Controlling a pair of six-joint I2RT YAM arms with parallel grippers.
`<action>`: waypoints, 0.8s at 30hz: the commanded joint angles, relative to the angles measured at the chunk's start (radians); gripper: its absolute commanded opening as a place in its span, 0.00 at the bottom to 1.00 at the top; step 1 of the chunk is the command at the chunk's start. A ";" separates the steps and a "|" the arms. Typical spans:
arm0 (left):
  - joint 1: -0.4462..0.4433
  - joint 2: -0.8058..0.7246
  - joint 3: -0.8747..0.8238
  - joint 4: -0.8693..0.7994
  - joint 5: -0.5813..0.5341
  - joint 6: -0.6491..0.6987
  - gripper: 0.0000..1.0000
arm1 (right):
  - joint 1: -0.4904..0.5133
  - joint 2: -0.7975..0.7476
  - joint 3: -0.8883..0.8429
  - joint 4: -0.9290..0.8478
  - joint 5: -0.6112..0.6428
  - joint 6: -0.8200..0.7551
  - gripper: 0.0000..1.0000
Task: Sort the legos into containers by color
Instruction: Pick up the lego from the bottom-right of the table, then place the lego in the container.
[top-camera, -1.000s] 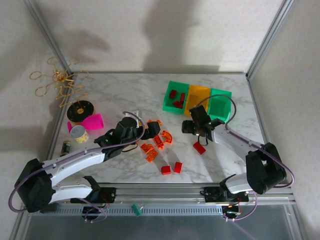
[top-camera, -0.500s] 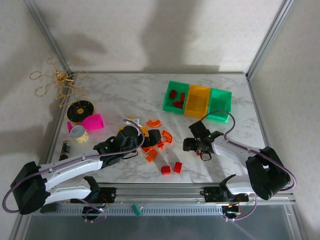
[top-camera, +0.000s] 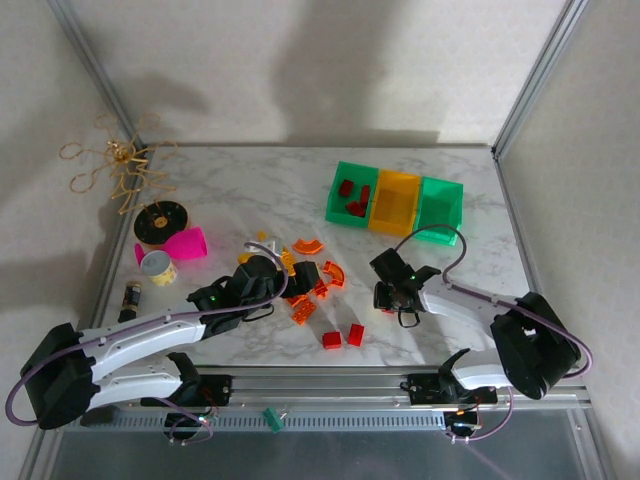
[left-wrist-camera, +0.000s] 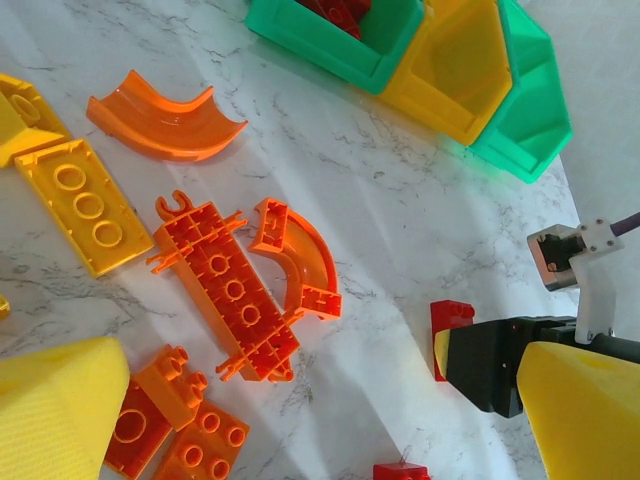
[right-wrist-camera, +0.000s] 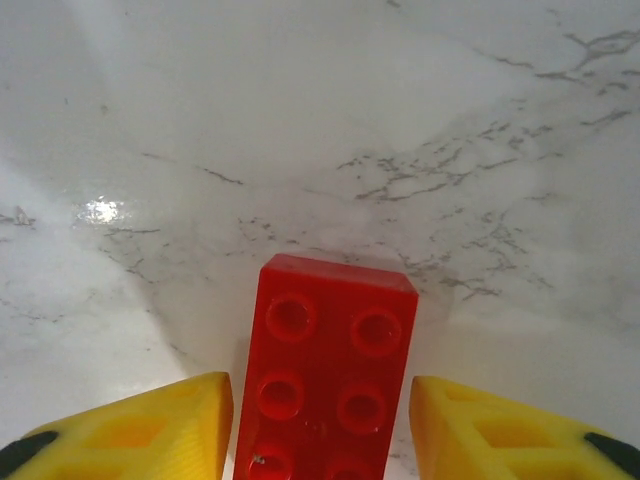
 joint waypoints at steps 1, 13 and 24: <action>-0.009 0.006 0.009 0.020 -0.026 -0.014 1.00 | 0.009 0.020 0.030 0.013 0.045 0.006 0.40; 0.023 0.031 0.099 -0.018 -0.096 0.054 1.00 | 0.018 -0.032 0.215 0.040 0.131 -0.110 0.26; 0.149 0.093 0.184 0.020 -0.032 0.091 1.00 | -0.083 0.349 0.635 0.225 0.135 -0.264 0.27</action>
